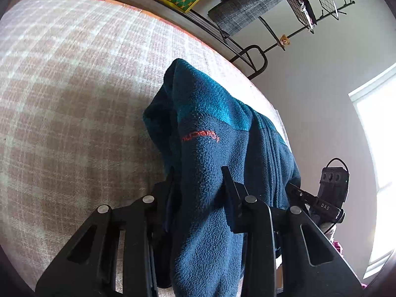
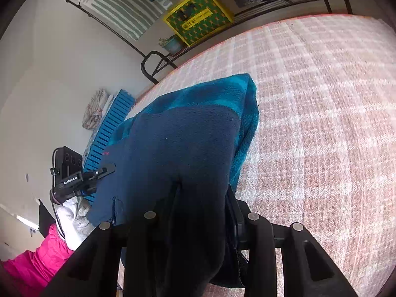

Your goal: Fold large clothes

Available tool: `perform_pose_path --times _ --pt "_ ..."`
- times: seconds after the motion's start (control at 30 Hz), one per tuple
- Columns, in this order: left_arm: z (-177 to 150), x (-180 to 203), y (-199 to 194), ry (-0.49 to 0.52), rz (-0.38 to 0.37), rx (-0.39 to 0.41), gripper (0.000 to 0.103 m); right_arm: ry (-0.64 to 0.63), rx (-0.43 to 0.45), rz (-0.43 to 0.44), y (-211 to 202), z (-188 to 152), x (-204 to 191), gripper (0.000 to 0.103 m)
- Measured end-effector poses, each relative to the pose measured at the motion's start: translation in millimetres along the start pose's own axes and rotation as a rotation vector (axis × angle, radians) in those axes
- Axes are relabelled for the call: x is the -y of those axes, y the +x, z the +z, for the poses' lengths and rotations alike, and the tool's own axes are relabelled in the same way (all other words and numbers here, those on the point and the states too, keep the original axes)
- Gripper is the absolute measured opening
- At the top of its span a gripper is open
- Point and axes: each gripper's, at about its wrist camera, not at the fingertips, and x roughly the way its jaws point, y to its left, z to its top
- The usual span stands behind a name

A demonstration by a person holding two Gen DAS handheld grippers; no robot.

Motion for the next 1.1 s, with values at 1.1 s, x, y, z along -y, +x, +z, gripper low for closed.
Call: perform_pose_path --times 1.1 --pt "110 261 266 0.354 -0.205 -0.005 0.028 -0.219 0.273 -0.493 -177 169 100 0.024"
